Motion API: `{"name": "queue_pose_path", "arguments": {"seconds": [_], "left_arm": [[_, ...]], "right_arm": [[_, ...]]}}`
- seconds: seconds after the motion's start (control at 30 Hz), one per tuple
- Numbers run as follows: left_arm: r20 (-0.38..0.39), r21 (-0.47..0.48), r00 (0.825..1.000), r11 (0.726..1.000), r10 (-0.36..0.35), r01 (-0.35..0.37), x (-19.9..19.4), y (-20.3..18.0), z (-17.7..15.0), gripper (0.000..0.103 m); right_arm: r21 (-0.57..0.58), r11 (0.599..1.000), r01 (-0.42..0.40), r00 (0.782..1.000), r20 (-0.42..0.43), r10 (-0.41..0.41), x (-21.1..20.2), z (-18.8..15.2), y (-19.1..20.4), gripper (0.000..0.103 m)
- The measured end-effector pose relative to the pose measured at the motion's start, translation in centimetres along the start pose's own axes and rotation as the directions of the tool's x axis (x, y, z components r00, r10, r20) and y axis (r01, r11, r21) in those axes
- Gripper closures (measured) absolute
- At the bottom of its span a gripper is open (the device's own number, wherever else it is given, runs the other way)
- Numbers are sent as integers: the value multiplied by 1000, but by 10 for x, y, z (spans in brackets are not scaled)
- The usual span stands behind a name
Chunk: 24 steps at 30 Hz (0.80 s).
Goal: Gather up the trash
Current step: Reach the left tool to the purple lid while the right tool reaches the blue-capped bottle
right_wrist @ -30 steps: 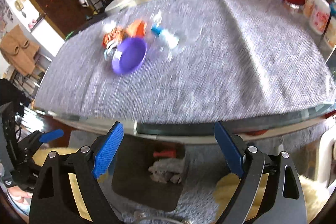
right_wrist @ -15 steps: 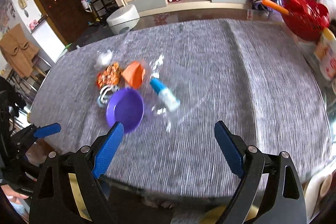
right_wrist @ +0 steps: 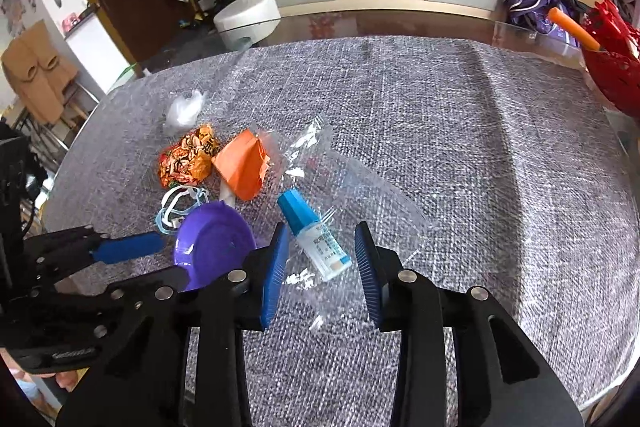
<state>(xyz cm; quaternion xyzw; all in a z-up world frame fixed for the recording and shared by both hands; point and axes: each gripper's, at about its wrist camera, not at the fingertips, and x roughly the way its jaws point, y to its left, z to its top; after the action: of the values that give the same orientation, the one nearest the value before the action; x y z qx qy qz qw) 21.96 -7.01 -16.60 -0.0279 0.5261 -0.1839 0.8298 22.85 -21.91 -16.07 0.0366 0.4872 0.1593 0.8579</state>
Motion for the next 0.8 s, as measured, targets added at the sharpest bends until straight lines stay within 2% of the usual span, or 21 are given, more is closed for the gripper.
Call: {"name": "queue_pose_path", "arguments": {"seconds": [0.2,0.37,0.4,0.5,0.8], "left_arm": [[-27,-1,1000,1000,-15,15,16,-1,3,68],[-23,21,1000,1000,5,-4,21,-8,4,68],[-22,21,1000,1000,9,-9,21,-8,4,73],[-20,11,1000,1000,1,-1,21,-5,4,79],[-5,5,1000,1000,-20,20,9,-3,-4,95]], "right_arm": [[0,1000,-9,1000,-30,9,13,-1,-3,68],[6,1000,-18,999,-37,19,15,-5,-6,68],[5,1000,-22,999,-38,22,15,-5,-7,73],[1,1000,-29,999,-41,29,16,-5,-7,77],[14,1000,-26,999,-21,26,5,-9,-9,81]]}}
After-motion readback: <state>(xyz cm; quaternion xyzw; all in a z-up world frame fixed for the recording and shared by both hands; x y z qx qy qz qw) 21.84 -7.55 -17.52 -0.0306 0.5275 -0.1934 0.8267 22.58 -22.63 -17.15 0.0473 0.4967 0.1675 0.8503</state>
